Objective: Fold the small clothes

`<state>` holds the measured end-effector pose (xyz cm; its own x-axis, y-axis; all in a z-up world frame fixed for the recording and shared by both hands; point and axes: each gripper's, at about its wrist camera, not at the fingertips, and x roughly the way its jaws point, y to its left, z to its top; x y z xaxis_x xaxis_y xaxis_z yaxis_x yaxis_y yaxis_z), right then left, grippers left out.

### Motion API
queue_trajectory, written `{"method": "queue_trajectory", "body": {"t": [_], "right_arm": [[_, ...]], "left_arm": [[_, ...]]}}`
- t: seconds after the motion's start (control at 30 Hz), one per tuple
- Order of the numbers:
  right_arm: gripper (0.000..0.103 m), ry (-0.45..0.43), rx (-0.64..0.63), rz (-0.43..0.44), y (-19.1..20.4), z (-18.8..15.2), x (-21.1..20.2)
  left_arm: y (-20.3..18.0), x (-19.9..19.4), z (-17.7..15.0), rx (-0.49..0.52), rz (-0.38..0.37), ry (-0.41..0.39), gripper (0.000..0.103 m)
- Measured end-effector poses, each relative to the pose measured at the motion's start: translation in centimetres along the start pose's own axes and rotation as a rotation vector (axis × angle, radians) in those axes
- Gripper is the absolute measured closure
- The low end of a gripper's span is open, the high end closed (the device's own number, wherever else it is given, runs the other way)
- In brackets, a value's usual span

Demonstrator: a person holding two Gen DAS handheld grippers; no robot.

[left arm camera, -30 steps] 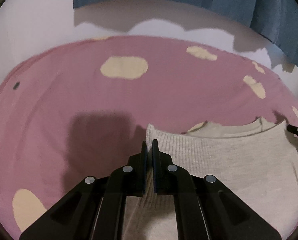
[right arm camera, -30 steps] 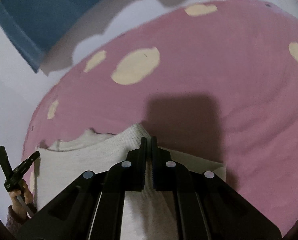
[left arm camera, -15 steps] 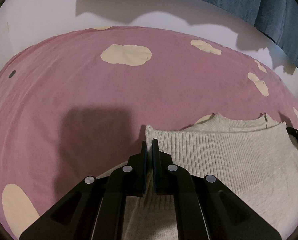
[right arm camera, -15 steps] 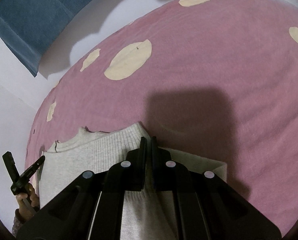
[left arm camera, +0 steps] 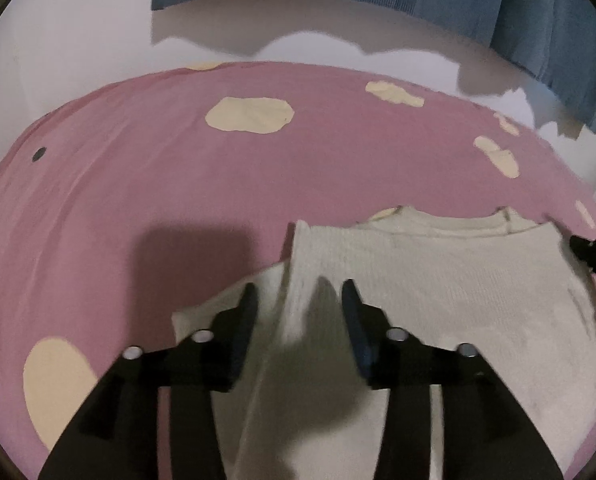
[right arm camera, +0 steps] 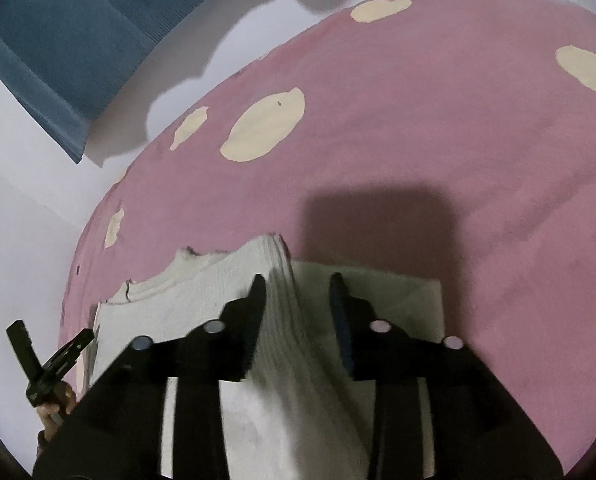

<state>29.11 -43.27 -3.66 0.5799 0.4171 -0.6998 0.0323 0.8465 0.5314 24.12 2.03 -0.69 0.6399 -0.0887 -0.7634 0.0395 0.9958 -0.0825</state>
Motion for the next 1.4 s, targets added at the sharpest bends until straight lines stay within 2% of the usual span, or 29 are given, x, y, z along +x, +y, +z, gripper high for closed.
{"method": "queue_trajectory", "body": {"t": [0.23,0.43,0.67,0.77,0.93,1.07,1.17,1.4], "right_arm": [[0.049,-0.019,-0.008,0.006,0.8,-3.6,-3.1],[0.042,-0.042,-0.040,0.037,2.8,-7.3,-6.3],[0.041,-0.027,-0.056,0.179,6.7,-12.2,-8.6],[0.040,0.009,-0.070,0.260,9.3,-14.6,-8.5],[0.040,0.078,-0.114,0.337,12.8,-17.7,-7.3],[0.040,0.119,-0.111,0.344,13.9,-20.0,-6.1],[0.040,0.152,-0.090,0.297,13.4,-21.3,-4.8],[0.040,0.126,-0.093,0.304,13.1,-22.0,-4.6]], "left_arm": [[-0.4,-5.0,-3.5,-0.055,-0.044,-0.037,0.036],[-0.4,-8.6,-6.8,-0.089,-0.057,-0.066,0.030],[1.0,-11.0,-10.5,-0.156,-0.070,-0.065,0.030],[2.0,-11.9,-12.0,-0.195,-0.079,-0.066,0.030],[3.9,-12.3,-13.7,-0.265,-0.087,-0.060,0.029],[5.0,-12.0,-14.5,-0.310,-0.093,-0.046,0.029],[5.4,-11.6,-14.7,-0.314,-0.077,-0.043,0.029],[6.4,-10.1,-14.1,-0.347,-0.088,-0.022,0.029]]}}
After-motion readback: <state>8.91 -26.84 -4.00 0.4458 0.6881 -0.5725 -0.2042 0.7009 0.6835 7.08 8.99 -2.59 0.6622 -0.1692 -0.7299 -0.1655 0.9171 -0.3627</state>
